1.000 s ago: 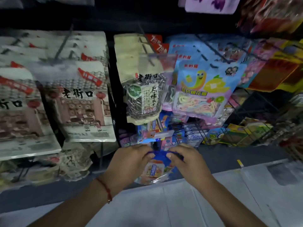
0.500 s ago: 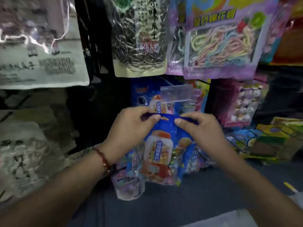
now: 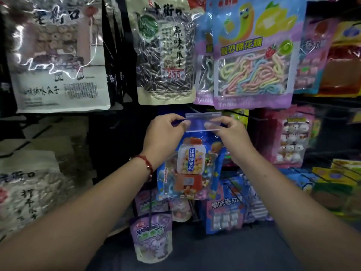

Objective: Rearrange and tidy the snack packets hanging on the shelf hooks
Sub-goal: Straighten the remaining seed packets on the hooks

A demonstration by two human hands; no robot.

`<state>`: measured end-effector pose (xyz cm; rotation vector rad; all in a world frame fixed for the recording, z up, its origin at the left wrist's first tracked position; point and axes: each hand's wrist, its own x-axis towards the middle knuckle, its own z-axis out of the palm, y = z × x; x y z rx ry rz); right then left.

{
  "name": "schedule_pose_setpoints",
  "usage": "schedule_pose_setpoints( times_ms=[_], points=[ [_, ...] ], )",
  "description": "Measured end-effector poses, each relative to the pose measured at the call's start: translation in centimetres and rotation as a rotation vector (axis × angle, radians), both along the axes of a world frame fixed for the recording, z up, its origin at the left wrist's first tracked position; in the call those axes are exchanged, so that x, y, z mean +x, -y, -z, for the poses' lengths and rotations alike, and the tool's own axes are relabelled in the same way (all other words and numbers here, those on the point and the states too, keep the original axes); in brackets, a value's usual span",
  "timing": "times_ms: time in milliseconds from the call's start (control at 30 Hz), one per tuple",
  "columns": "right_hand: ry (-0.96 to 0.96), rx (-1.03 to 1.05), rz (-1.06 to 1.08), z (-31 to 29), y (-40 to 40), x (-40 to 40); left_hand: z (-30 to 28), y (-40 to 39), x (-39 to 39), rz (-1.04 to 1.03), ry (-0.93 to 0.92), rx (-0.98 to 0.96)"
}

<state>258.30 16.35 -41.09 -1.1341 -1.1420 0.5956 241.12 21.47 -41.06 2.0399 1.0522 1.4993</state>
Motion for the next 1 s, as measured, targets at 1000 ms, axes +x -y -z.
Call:
schedule_pose_setpoints(
  times_ms=[1000],
  points=[
    [0.986,-0.703,-0.097,-4.4,15.9,-6.9,-5.1,12.3,-11.2,0.069,-1.228,-0.029]
  ],
)
